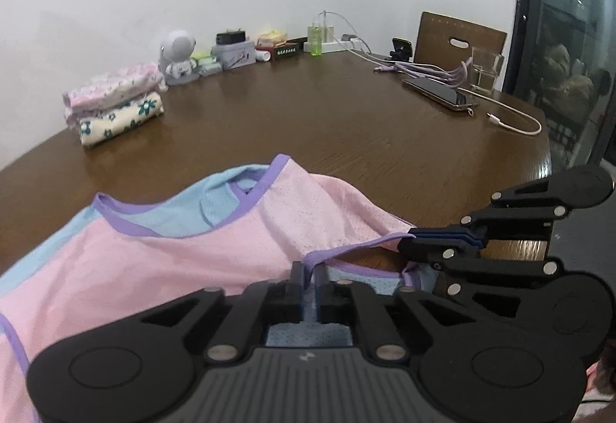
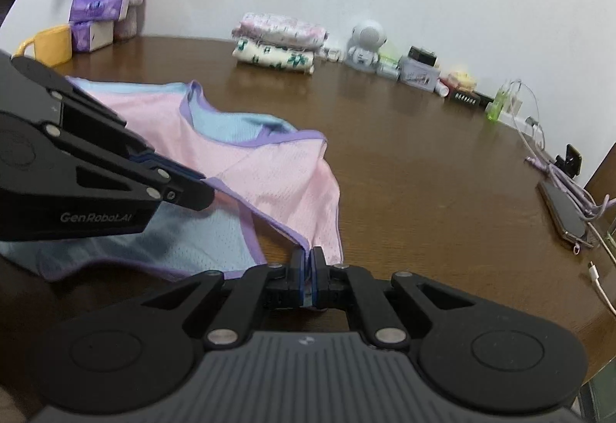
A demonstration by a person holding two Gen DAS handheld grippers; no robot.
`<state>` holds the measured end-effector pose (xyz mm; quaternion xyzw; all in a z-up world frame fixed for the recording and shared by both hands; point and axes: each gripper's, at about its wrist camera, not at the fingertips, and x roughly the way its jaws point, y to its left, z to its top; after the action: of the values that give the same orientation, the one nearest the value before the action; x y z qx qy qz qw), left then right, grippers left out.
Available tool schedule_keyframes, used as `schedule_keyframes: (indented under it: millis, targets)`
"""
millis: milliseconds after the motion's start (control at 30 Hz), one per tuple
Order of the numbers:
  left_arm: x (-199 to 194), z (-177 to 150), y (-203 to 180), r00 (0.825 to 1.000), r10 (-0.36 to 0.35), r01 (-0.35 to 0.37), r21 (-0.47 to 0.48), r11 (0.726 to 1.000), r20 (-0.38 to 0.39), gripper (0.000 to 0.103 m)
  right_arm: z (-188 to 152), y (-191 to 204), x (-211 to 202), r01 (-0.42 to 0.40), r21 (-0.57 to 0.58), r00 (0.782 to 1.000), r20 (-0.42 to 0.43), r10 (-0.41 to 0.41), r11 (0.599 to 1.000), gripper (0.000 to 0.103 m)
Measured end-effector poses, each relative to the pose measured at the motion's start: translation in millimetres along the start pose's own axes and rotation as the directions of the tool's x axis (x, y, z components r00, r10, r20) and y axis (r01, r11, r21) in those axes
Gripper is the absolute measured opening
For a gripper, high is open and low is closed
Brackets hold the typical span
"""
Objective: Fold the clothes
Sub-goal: 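Press the folded side down with both grippers, regrasp with the left, then open both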
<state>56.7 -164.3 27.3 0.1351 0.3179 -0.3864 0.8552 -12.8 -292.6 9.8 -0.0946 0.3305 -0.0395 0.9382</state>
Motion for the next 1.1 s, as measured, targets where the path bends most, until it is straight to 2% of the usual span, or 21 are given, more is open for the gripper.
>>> schedule_keyframes:
  millis: [67, 100, 133, 167, 233, 267, 400, 467, 500, 533, 600, 633, 667, 867, 900, 967, 1000, 1033, 1067, 1100]
  targets:
    - [-10.7, -0.1, 7.7, 1.000, -0.015, 0.016, -0.028, 0.999, 0.016, 0.019, 0.4, -4.6, -2.0, -0.034, 0.037, 0.999, -0.003, 0.034, 0.999, 0.007]
    - [-18.0, -1.0, 12.6, 1.000, -0.016, 0.017, -0.039, 0.999, 0.027, 0.030, 2.6, -12.1, -4.5, -0.076, 0.080, 0.997, -0.002, 0.076, 0.994, 0.008]
    - [-25.4, -1.9, 17.6, 0.999, -0.017, 0.019, -0.050, 0.999, 0.038, 0.036, 4.5, -19.4, -7.9, -0.118, 0.123, 0.993, 0.004, 0.119, 0.985, 0.013]
    - [-29.7, -4.2, 21.5, 0.999, 0.002, -0.001, -0.055, 0.998, 0.032, 0.037, 6.6, -28.3, -11.4, -0.165, 0.168, 0.986, 0.017, 0.164, 0.972, 0.023]
    - [-36.3, -9.8, 28.7, 0.999, 0.053, -0.052, -0.061, 0.997, 0.011, 0.037, 10.8, -42.8, -17.0, -0.226, 0.231, 0.974, 0.053, 0.220, 0.946, 0.034]
    - [-36.6, -12.5, 30.9, 0.998, 0.066, -0.066, -0.065, 0.996, -0.003, 0.037, 13.0, -47.8, -18.8, -0.240, 0.248, 0.971, 0.072, 0.229, 0.939, 0.034]
    - [-32.0, -22.4, 32.8, 0.996, 0.068, -0.072, -0.068, 0.995, -0.057, 0.034, 24.8, -30.5, -8.0, -0.169, 0.122, 0.984, 0.080, 0.160, 0.978, 0.034]
    - [-29.5, -24.7, 30.6, 0.995, 0.071, -0.075, -0.053, 0.996, -0.070, 0.034, 28.2, -19.4, 2.7, -0.173, 0.077, 0.984, 0.062, 0.168, 0.982, 0.034]
    - [-28.4, -25.9, 29.4, 0.995, 0.073, -0.076, -0.041, 0.996, -0.075, 0.032, 29.5, -14.5, 9.0, -0.164, 0.058, 0.986, 0.050, 0.161, 0.985, 0.034]
    - [-27.3, -27.3, 28.2, 0.994, 0.075, -0.077, -0.029, 0.997, -0.080, 0.022, 29.9, -10.6, 14.3, -0.145, 0.038, 0.989, 0.042, 0.144, 0.989, 0.034]
    - [-22.1, -29.3, 26.8, 0.992, 0.076, -0.078, -0.015, 0.997, -0.103, 0.004, 29.9, -5.5, 22.7, -0.117, 0.006, 0.993, 0.027, 0.117, 0.993, 0.033]
    - [-21.4, -30.5, 25.8, 0.991, 0.080, -0.081, -0.005, 0.997, -0.105, 0.004, 29.5, -4.4, 26.0, -0.108, -0.004, 0.994, 0.021, 0.108, 0.994, 0.019]
    - [-21.4, -31.7, 24.7, 0.991, 0.085, -0.084, 0.006, 0.996, -0.103, 0.004, 28.1, -5.4, 28.5, -0.108, 0.000, 0.994, 0.013, 0.108, 0.994, 0.001]
    - [-26.3, -31.4, 29.5, 0.993, 0.071, -0.072, -0.009, 0.997, -0.090, 0.005, 23.1, -16.5, 33.7, -0.091, 0.024, 0.996, -0.011, 0.091, 0.996, 0.003]
    - [-29.8, -29.4, 33.1, 0.996, 0.053, -0.055, -0.031, 0.998, -0.073, 0.008, 22.6, -18.3, 33.8, -0.093, 0.029, 0.995, -0.013, 0.094, 0.995, 0.005]
    - [-37.5, -23.8, 42.0, 0.999, 0.024, -0.027, -0.090, 0.996, -0.033, 0.017, 25.5, -24.8, 28.1, -0.162, 0.070, 0.987, -0.006, 0.163, 0.984, 0.015]
    - [-40.4, -20.9, 47.4, 1.000, 0.021, -0.023, -0.122, 0.992, -0.016, 0.028, 28.0, -30.7, 23.9, -0.210, 0.104, 0.977, 0.005, 0.211, 0.972, 0.021]
    - [-40.5, -18.3, 52.2, 0.999, 0.031, -0.032, -0.147, 0.989, -0.008, 0.033, 31.3, -37.8, 20.6, -0.252, 0.141, 0.968, 0.026, 0.251, 0.957, 0.036]
    - [-39.8, -16.0, 56.7, 0.999, 0.043, -0.043, -0.170, 0.985, -0.003, 0.033, 35.2, -44.5, 19.2, -0.279, 0.170, 0.960, 0.047, 0.275, 0.945, 0.042]
    - [-36.5, -13.4, 61.9, 0.998, 0.063, -0.064, -0.190, 0.980, -0.011, 0.033, 39.4, -50.9, 18.4, -0.301, 0.194, 0.954, 0.067, 0.294, 0.934, 0.042]
